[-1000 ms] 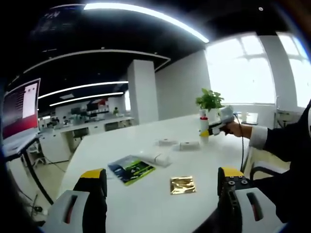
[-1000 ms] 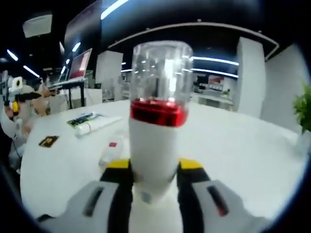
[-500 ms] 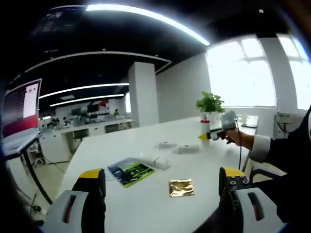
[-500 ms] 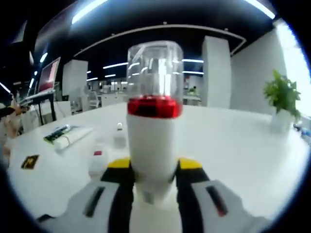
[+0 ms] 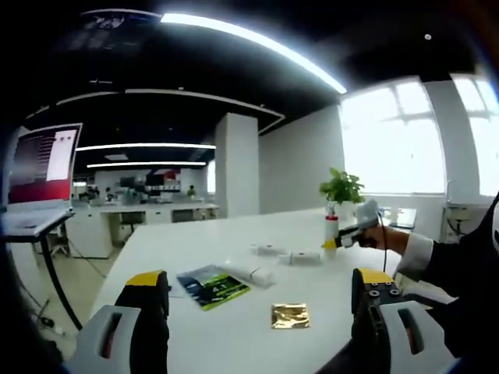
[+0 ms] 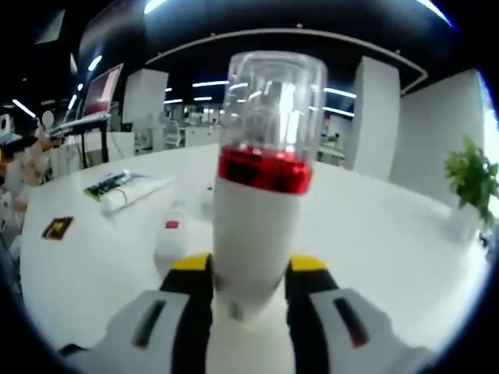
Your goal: Arrange the skincare products in the storage area until every visible bottle or jar stands upright without overlapping.
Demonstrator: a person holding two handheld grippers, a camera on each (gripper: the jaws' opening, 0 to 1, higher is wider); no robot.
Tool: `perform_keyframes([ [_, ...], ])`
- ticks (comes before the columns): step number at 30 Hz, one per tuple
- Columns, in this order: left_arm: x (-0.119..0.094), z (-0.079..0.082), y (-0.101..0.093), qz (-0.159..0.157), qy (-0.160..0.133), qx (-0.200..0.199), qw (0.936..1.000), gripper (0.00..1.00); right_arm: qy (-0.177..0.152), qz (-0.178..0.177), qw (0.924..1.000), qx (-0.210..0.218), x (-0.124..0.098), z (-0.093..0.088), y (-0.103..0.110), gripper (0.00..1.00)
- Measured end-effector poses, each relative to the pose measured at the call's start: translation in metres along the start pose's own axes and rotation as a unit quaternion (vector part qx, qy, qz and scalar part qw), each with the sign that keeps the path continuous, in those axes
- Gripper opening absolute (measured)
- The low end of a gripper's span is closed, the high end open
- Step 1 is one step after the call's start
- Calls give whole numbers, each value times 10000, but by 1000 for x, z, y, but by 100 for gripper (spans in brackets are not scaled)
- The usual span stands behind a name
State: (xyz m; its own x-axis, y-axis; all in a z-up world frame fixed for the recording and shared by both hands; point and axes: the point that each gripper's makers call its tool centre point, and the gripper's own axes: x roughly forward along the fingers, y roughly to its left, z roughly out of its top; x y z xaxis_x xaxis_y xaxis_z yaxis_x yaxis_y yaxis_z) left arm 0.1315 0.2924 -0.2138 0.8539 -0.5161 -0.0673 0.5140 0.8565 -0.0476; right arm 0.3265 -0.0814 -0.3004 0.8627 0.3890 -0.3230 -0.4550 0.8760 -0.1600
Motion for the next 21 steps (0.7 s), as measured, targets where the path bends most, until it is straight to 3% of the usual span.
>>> perform_keyframes([
  [2,0,1,-2,-1,-5,41,10000,99,-134,66,9998,-108,0,6,-2,39],
  [5,1,-2,-3,-31,49,86,9999,99,-167,269,9993,-194,1,9,-6,53],
  [7,-1,-1,-3,-24,39,105,9999,99,-324,426,9984,-159,1,15,-6,55],
  [12,-9,6,5,75,-104,96,9999,99,-469,1131,9919,-329,7,16,8,75],
  [16,-11,6,8,133,-86,169,9997,99,-743,1704,9705,-1535,11,11,24,72],
  [18,-13,7,11,172,-80,187,9996,99,-671,2044,9650,-1497,14,0,34,72],
  [21,-13,8,13,194,-116,188,9996,99,-717,2041,9658,-1433,18,-4,34,65],
])
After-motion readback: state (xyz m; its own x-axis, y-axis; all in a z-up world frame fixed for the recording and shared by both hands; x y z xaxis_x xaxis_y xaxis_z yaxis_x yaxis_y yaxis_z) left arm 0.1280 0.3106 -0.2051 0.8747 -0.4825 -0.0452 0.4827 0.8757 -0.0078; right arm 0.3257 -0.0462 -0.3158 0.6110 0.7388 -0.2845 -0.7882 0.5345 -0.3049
